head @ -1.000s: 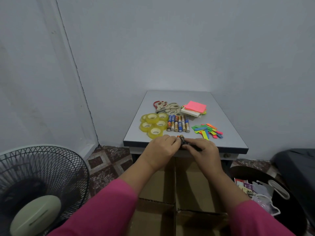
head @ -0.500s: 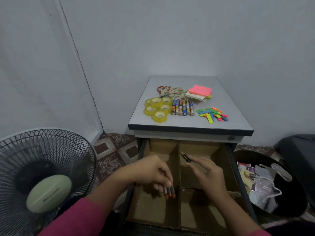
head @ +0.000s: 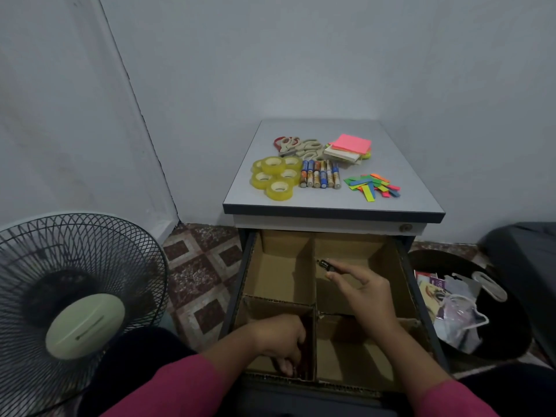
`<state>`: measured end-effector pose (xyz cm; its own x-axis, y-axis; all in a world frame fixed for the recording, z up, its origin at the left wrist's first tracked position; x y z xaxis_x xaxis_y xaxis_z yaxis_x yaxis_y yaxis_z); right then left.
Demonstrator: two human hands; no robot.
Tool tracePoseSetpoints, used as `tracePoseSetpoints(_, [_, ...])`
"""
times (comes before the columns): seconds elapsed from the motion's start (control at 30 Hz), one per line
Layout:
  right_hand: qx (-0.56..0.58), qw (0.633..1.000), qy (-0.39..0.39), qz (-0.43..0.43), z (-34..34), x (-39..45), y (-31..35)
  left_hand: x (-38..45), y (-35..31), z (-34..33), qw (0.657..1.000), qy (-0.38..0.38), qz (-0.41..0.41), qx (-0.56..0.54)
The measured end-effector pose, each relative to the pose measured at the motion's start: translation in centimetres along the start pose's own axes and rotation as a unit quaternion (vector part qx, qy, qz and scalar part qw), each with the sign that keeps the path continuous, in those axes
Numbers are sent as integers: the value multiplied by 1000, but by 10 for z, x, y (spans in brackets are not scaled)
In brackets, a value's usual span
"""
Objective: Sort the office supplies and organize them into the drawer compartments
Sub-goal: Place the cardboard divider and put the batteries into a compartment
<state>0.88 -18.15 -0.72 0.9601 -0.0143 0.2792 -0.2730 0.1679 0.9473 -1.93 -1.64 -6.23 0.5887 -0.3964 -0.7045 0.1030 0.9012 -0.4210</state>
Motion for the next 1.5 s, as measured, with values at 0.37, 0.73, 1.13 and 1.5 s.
tracePoseSetpoints(0.37, [-23,999,9,-26,-2,-1,3,-1,0,-2,999,-28,-24,-21])
tracePoseSetpoints(0.73, [-13,999,33,4,-8,-7,28,-63,22,59,947,-128,-125,-268])
tracePoseSetpoints(1.13, [-563,673,450,169,-100,-37,50,-72,47,75,813,-309,-115,-480])
tracePoseSetpoints(1.5, [-649,591,459,139,-126,-39,40,-73,48,73,796,-304,-121,-508])
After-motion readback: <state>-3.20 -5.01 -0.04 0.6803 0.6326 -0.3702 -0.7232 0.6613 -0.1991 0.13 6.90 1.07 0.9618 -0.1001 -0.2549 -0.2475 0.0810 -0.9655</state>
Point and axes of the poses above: each hand's wrist, its own x-axis towards the middle knuckle, its own z-axis out of the back of the hand, y = z × x, the point moved 4 cm from there along x, towards the middle knuckle, and after that the axes turned 14 degrees about x, right-handed, at the moved point
